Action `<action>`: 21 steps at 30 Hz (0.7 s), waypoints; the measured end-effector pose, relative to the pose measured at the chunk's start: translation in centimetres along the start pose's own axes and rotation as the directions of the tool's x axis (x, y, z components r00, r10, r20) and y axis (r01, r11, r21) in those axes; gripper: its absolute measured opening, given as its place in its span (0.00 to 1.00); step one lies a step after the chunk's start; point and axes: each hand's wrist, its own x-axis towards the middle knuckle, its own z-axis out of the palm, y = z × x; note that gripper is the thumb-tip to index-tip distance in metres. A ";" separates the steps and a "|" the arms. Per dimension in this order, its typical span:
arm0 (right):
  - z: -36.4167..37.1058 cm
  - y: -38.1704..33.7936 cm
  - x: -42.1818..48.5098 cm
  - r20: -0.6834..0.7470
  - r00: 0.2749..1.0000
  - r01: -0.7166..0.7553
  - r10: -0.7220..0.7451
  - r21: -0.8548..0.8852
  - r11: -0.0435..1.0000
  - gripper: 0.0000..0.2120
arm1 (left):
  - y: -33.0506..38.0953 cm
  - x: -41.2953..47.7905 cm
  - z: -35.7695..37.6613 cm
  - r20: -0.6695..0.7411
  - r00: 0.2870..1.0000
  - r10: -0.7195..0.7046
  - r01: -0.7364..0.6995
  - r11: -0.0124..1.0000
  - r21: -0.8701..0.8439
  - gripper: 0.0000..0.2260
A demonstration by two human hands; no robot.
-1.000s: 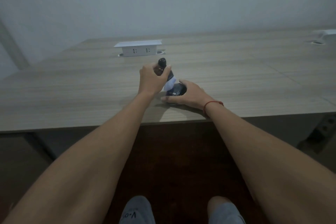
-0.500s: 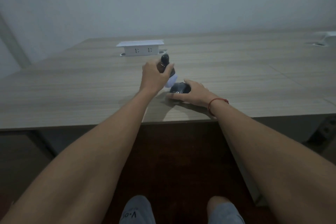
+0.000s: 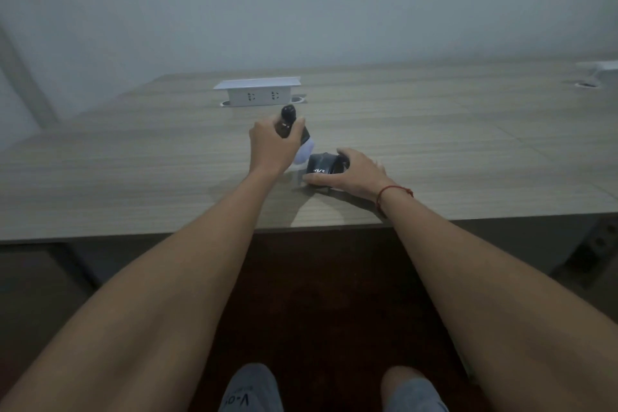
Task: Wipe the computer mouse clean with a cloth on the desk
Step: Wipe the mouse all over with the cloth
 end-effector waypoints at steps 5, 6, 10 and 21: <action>-0.1 -0.2 -0.1 -0.009 1.000 0.009 -0.009 0.002 1.000 0.44 | 0.9 0.3 1.2 0.123 0.992 -0.032 0.033 0.999 -0.007 0.12; -0.1 -0.1 -0.1 -0.016 1.000 0.011 -0.011 0.007 1.000 0.43 | 0.5 0.2 1.4 0.133 0.988 -0.076 0.076 0.997 0.005 0.12; 0.2 -0.2 0.2 -0.029 1.000 0.002 -0.001 0.025 1.000 0.50 | -1.7 0.8 0.8 0.137 0.973 -0.186 0.151 0.962 0.229 0.11; 0.3 -0.5 1.2 -0.012 1.000 0.000 0.001 0.049 0.999 0.41 | 0.5 1.1 1.9 0.145 0.987 -0.067 0.071 0.997 -0.022 0.11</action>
